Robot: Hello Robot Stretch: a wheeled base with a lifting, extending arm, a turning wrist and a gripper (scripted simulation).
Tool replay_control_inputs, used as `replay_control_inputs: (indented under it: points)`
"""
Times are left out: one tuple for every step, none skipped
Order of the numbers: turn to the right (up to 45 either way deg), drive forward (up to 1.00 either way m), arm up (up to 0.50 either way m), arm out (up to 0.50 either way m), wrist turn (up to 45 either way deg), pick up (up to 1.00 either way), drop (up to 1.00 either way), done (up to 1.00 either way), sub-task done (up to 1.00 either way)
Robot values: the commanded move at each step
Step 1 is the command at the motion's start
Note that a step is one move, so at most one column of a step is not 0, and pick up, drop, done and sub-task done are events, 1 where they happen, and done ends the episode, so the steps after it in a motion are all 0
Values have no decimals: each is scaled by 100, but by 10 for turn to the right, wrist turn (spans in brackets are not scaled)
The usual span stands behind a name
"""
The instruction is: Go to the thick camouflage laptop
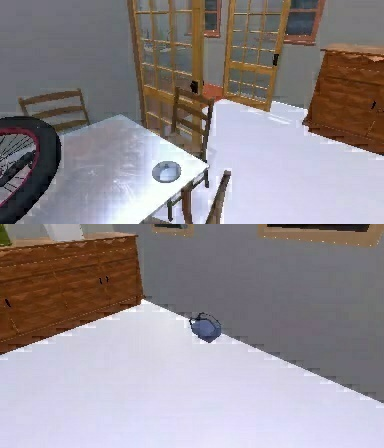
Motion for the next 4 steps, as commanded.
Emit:
replay_control_inputs:
  points:
    - [450,0,0,0,0,0,0,0,0]
    - [450,0,0,0,0,0,0,0,0]
    - [420,0,0,0,0,0,0,0,0]
    - [0,45,0,0,0,0,0,0,0]
